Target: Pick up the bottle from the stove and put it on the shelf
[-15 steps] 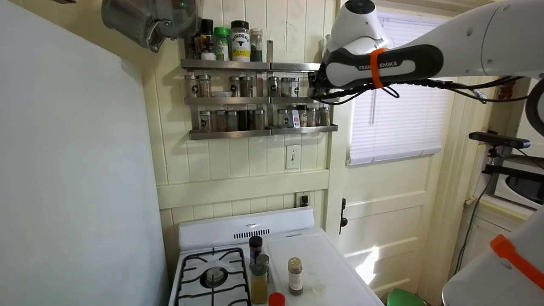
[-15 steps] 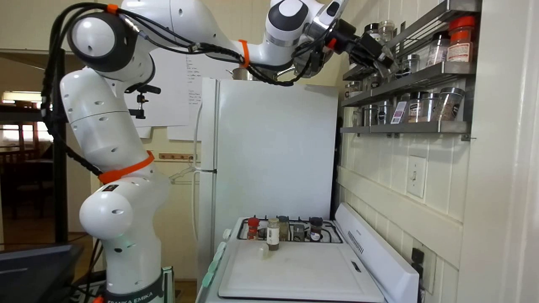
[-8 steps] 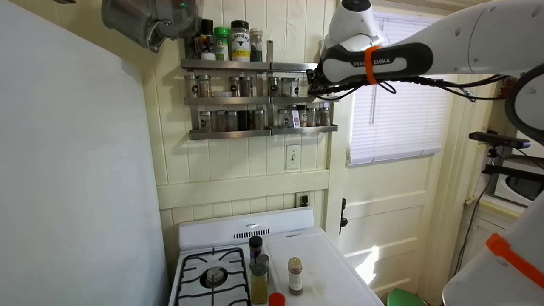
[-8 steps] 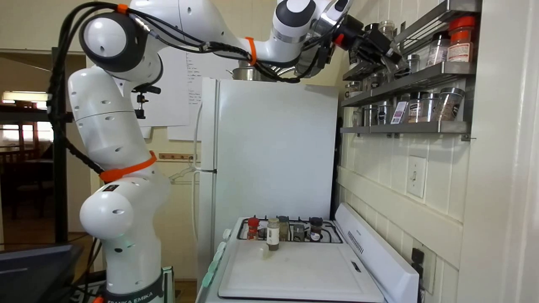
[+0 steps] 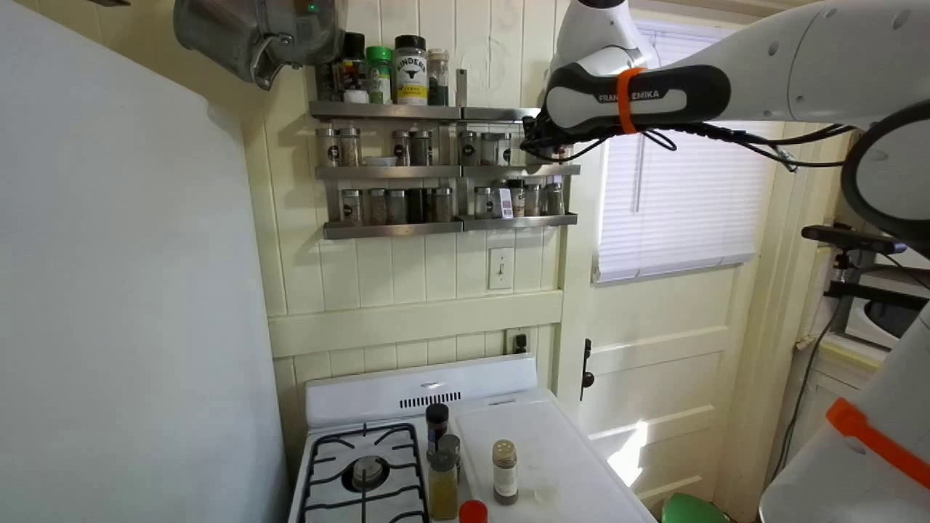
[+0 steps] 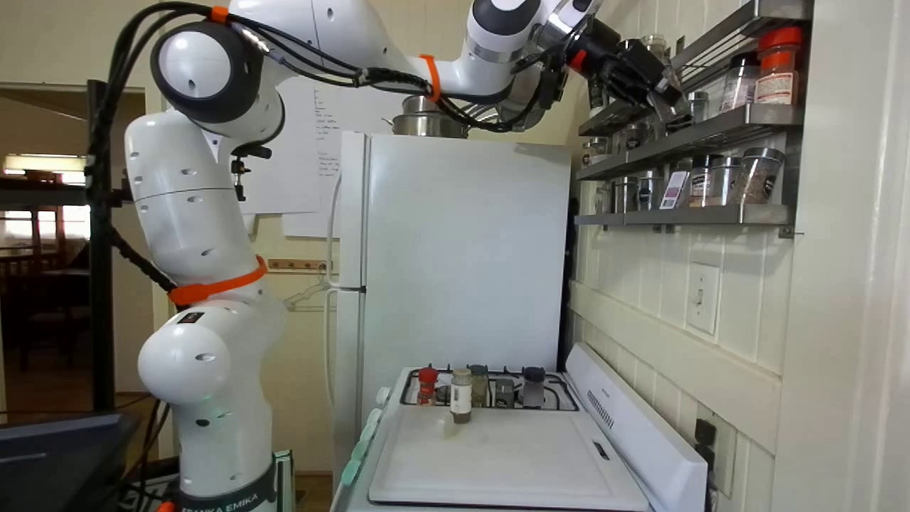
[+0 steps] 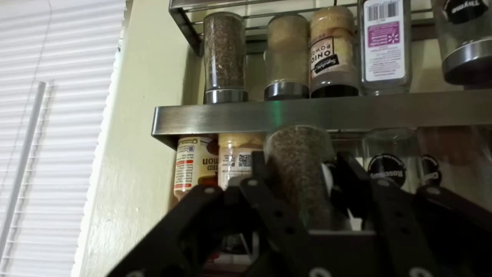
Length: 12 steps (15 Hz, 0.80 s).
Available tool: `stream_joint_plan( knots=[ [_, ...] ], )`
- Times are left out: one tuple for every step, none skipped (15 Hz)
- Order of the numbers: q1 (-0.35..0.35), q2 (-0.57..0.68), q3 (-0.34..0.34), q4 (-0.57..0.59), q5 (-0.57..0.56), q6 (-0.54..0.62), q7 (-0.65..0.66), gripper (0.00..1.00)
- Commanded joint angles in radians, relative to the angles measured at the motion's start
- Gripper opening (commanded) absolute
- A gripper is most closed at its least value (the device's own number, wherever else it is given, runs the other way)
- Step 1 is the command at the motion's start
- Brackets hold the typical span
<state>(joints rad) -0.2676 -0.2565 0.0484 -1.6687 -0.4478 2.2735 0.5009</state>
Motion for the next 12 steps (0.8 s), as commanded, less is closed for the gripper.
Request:
stream_joint_plan(
  knots=[
    [0.034,0.036,-0.024,0.068,0.022,-0.064,-0.03,0.23],
    [0.038,0.043,-0.028,0.076,0.023,-0.073,-0.033,0.23],
    [0.043,0.05,-0.033,0.085,0.027,-0.082,-0.035,0.23],
    [0.047,0.056,-0.037,0.093,0.028,-0.09,-0.037,0.23],
    [0.049,0.06,-0.04,0.097,0.028,-0.093,-0.037,0.23],
    [0.051,0.065,-0.043,0.102,0.027,-0.095,-0.037,0.23],
    [0.054,0.071,-0.047,0.108,0.029,-0.097,-0.039,0.23],
    [0.056,0.076,-0.051,0.114,0.029,-0.098,-0.039,0.23],
    [0.059,0.082,-0.054,0.122,0.03,-0.101,-0.041,0.23],
    [0.062,0.087,-0.057,0.128,0.03,-0.105,-0.042,0.23],
    [0.064,0.092,-0.06,0.134,0.03,-0.106,-0.043,0.23],
    [0.067,0.097,-0.063,0.143,0.031,-0.11,-0.045,0.23]
  ],
)
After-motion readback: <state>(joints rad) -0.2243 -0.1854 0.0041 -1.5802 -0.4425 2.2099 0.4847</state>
